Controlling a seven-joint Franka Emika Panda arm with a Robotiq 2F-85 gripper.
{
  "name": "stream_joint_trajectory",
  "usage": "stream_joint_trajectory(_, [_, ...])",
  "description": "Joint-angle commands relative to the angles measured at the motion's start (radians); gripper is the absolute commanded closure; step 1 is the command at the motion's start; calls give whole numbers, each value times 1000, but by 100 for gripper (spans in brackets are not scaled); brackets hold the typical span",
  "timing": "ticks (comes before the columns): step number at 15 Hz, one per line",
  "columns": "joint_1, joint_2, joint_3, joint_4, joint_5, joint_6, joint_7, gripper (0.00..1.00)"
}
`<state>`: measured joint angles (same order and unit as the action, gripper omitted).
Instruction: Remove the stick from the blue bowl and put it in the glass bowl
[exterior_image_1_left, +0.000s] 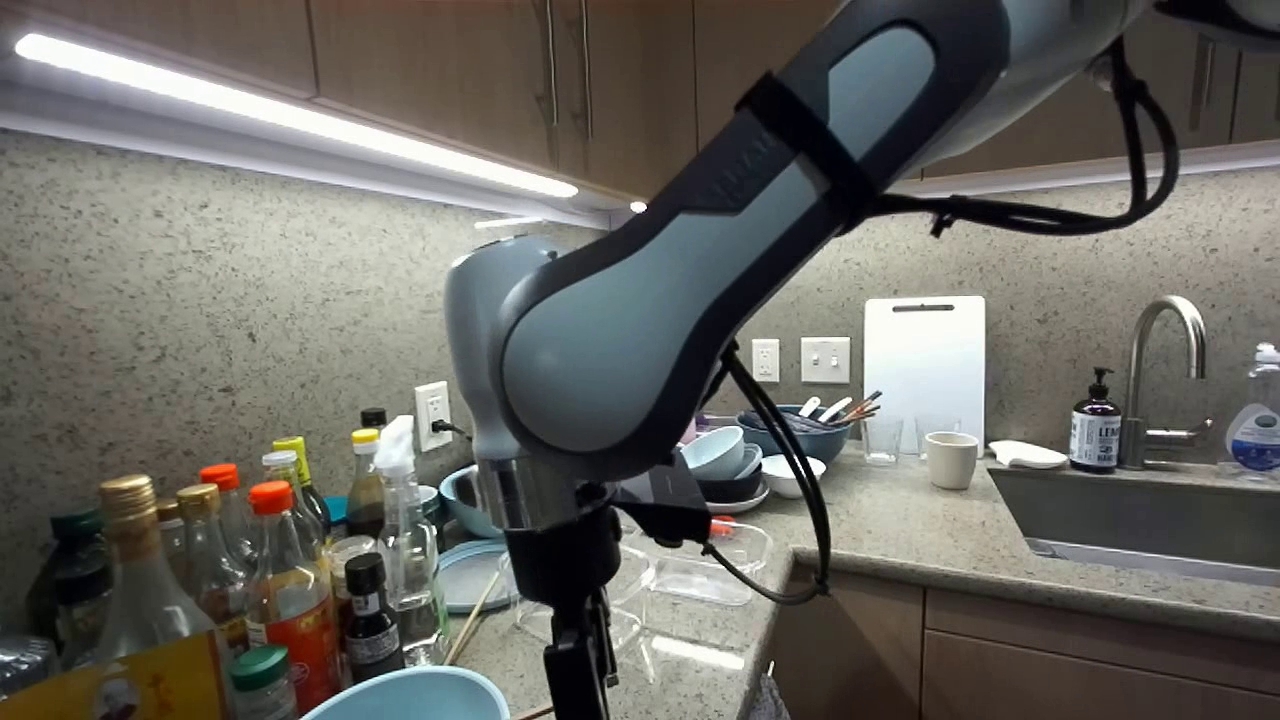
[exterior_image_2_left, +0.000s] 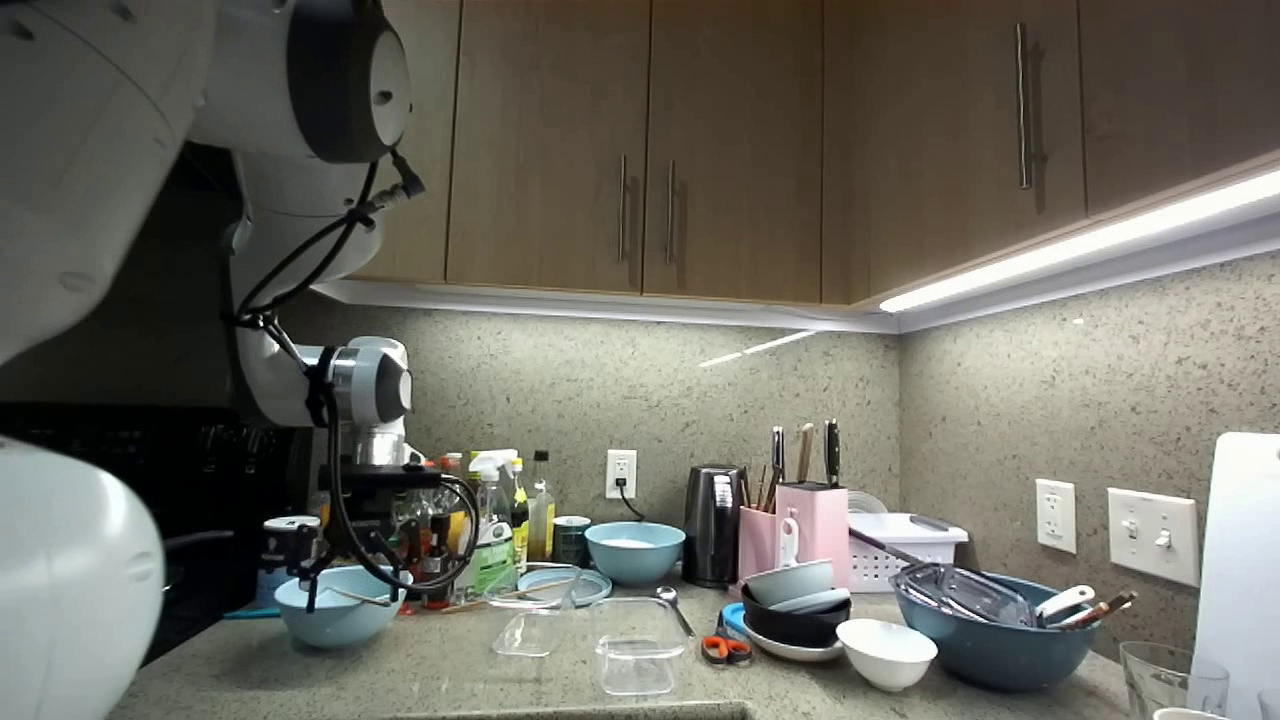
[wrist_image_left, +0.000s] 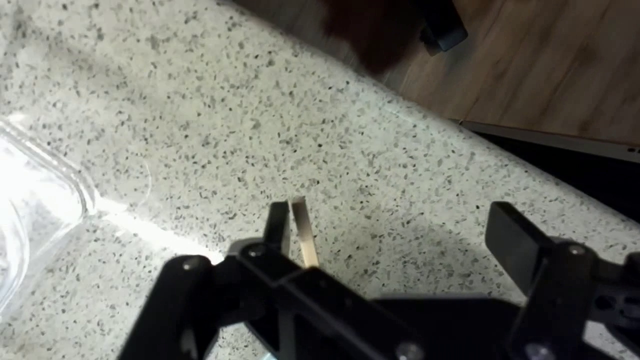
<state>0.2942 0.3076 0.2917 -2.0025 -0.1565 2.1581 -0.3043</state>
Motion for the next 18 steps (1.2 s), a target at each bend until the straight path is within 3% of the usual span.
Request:
stream_joint_trajectory(1, [33,39,-1,61,-107,2,-21,0])
stream_joint_trajectory(6, [60,55,1,110,-183,1,-26,0])
stream_joint_trajectory(14, [18,120,-13,142,-127,-25,-53,0])
stream_joint_trajectory(15, [13,128,-13,145,-123,-27,-58,25])
stream_joint_trajectory(16, [10,136,-13,148,-120,-30,-63,27])
stream_joint_trajectory(18, [6,150,-13,158,-119,-34,-64,41])
